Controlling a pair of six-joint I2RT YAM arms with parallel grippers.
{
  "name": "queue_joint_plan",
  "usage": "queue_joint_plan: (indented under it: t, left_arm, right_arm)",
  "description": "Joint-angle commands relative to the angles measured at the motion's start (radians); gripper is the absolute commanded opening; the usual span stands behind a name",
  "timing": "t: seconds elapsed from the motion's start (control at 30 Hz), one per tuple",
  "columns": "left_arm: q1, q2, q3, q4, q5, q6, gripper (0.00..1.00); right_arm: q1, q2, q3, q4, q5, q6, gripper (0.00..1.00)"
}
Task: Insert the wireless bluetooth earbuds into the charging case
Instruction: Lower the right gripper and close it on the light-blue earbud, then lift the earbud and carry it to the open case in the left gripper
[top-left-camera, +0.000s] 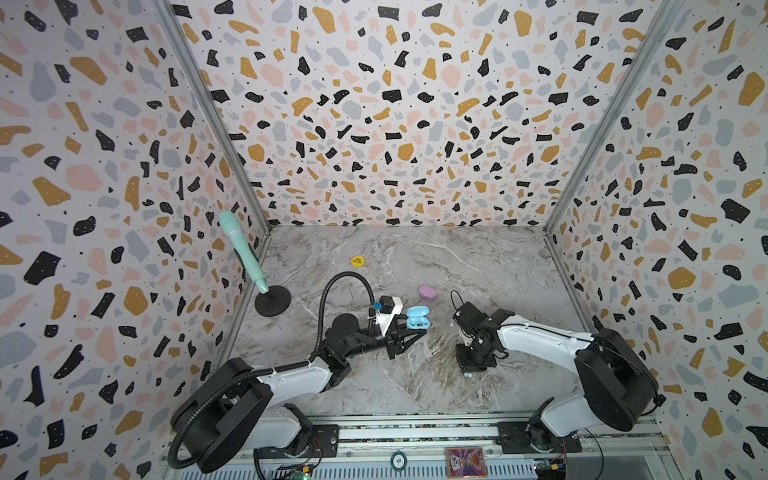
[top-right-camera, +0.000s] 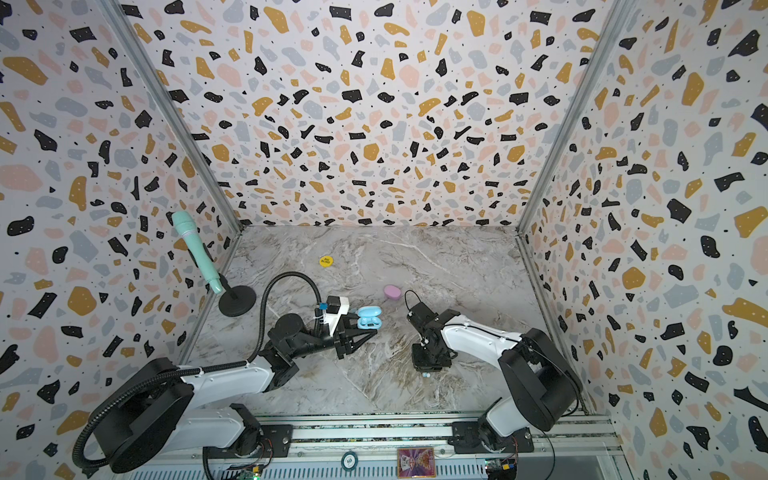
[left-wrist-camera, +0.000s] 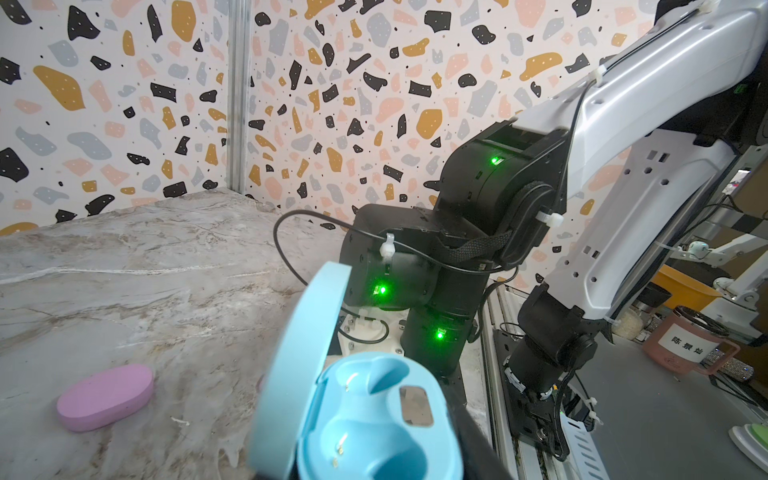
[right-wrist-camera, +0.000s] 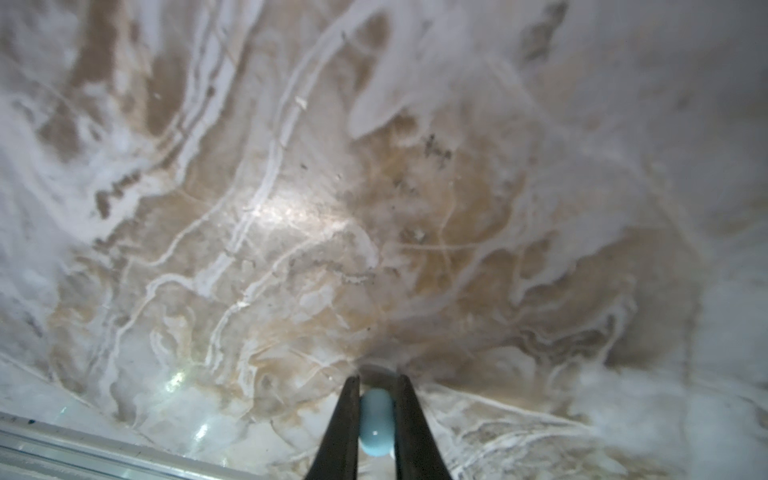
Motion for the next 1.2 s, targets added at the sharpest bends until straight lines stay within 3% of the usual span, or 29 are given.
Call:
queue_joint_plan:
  t: [0.0,0.33,0.47,0.8,1.17]
  left_arm:
    - [0.006,-0.008,0.037,0.054,0.027,0.002,0.16]
    - [0.003,0.062,0.111,0.095,0.088,-0.040,0.16]
    - [-0.007,0.097,0.151,0.093,0.108,-0.041,0.16]
    - [-0.024,0.160,0.230,0.105,0.165,-0.054,0.16]
    - [-0.033,0.195,0.246,0.148,0.196,-0.081,0.16]
  right_arm:
    - [-0.031,-0.078,0.045,-0.001,-0.020,0.000,0.10]
    - [-0.147,-0.262,0.138,0.035,-0.190,-0.091,0.09]
    - [-0.171,-0.302,0.203,0.043,-0.309,-0.148,0.09]
    - [-0.193,-0.370,0.324,0.028,-0.536,-0.276,0.08]
    - [-0.210,-0.413,0.330,0.044,-0.668,-0.306,0.08]
